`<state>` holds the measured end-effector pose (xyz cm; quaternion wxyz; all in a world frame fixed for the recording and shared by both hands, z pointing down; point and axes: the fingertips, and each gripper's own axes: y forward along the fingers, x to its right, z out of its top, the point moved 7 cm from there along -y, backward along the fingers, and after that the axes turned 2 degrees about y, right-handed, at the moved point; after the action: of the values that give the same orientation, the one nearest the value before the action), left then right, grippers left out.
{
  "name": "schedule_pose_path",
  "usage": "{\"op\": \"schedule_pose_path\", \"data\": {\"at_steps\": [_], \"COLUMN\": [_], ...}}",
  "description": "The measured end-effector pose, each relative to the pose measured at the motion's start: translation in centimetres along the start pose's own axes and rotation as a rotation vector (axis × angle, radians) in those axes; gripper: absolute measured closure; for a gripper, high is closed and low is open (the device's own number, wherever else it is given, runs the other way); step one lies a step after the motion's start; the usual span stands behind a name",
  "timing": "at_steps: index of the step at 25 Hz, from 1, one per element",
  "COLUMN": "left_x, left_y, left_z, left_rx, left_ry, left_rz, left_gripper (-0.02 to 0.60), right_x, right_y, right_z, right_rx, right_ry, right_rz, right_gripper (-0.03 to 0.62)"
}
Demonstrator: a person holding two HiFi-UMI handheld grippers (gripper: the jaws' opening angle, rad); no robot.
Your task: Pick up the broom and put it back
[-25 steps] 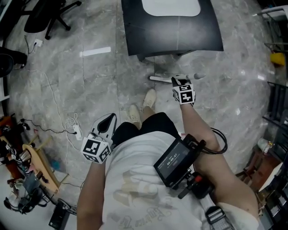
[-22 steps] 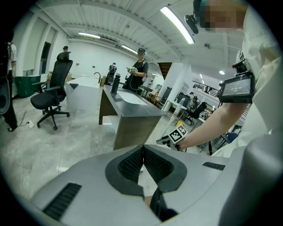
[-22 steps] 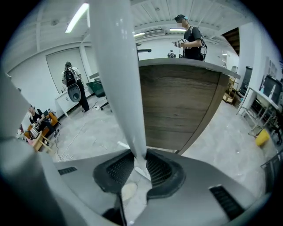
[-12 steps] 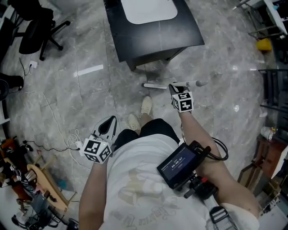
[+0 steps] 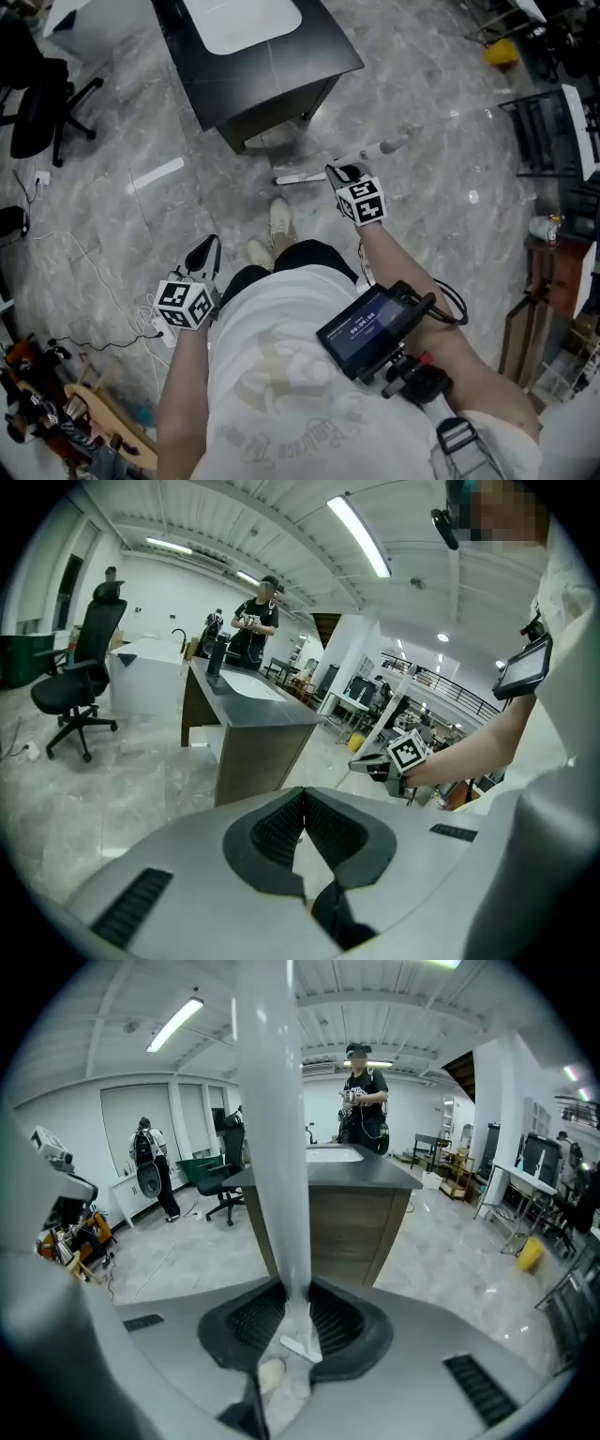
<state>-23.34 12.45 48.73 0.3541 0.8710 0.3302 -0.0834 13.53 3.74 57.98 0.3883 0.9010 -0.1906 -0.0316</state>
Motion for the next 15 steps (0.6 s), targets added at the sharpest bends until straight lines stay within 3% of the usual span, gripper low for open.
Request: {"op": "schedule_pose_path", "data": {"at_steps": [15], "left_x": [2.0], "left_y": [2.1], "left_z": [2.4], "left_rx": [0.036], "left_ry": [0.157], "left_rz": [-0.149], "left_gripper": [0.569], "right_x": [-1.0], "right_y": [-9.6], "right_z": [2.6], "right_rx": [0.174], "right_ry": [0.010], "right_rz": [-0.038], "right_gripper": [0.500]}}
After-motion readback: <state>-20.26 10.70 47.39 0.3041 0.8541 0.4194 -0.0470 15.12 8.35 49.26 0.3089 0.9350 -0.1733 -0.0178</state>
